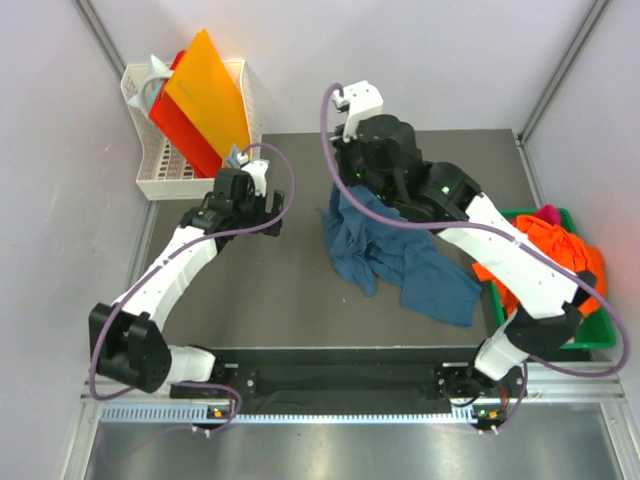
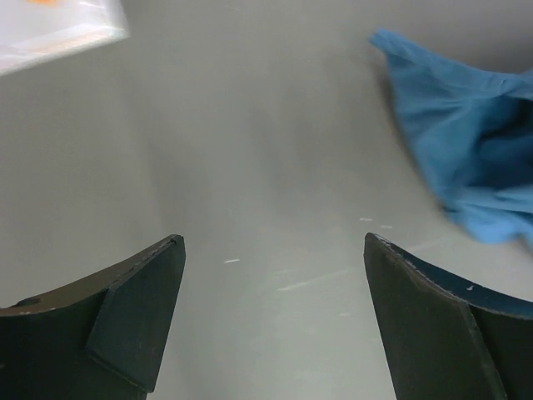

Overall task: Fold and stack the t-shirts
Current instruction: Move the tshirt to the center of the board

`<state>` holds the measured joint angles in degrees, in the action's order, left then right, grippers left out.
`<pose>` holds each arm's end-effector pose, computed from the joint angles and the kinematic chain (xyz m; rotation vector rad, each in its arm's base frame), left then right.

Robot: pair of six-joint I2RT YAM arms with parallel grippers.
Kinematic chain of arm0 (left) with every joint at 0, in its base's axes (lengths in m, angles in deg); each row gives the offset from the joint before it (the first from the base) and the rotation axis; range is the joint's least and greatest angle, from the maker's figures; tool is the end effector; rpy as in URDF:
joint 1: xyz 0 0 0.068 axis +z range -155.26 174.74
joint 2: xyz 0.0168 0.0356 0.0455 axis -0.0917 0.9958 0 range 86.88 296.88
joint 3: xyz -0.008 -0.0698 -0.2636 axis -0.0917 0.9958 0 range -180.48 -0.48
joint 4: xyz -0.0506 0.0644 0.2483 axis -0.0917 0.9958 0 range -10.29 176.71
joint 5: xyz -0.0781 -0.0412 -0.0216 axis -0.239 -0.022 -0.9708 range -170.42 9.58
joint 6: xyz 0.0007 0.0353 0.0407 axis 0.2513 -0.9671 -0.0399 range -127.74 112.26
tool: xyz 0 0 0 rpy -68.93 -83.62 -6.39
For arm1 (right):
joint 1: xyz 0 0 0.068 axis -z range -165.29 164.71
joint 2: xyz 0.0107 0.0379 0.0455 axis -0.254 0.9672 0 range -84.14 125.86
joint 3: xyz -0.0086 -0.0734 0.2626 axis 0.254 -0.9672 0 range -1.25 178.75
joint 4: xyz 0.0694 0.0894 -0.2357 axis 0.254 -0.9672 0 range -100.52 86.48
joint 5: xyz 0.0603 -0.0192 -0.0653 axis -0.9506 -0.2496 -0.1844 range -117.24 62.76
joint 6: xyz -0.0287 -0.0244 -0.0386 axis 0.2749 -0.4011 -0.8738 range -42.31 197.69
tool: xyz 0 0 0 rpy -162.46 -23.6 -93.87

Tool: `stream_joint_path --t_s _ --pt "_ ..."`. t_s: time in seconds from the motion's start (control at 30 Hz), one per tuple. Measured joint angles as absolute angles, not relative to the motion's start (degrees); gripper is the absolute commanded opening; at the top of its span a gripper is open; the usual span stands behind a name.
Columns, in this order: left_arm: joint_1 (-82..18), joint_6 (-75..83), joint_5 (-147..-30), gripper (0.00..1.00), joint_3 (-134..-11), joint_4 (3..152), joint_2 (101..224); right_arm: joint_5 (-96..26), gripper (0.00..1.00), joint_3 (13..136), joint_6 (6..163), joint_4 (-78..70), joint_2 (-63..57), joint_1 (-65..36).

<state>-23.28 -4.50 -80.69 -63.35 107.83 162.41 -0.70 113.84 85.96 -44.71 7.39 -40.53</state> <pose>0.2750 -0.0896 0.3024 0.2969 2.2711 -0.1988 0.2003 0.2609 0.4982 -0.4402 1.8059 0.3378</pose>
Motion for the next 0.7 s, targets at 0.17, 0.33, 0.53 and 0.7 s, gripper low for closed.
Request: stream_joint_path --t_s 0.17,0.33,0.53,0.7 --pt "-23.4 -0.6 -88.1 0.89 -63.3 104.4 168.3 4.1 0.0 109.2 87.1 -44.6 0.4 -40.5" --pt "-24.2 0.6 -89.7 0.89 -63.5 100.6 173.7 7.7 0.0 103.0 89.2 -44.7 -6.0 -40.5" --pt "-26.5 1.8 -90.4 0.9 -69.3 98.0 182.6 9.0 0.0 95.2 92.6 -45.4 -10.3 -40.5" --pt "-26.8 4.1 -91.2 0.91 -77.1 96.3 190.0 9.4 0.0 92.5 94.0 -46.8 -11.1 -40.5"
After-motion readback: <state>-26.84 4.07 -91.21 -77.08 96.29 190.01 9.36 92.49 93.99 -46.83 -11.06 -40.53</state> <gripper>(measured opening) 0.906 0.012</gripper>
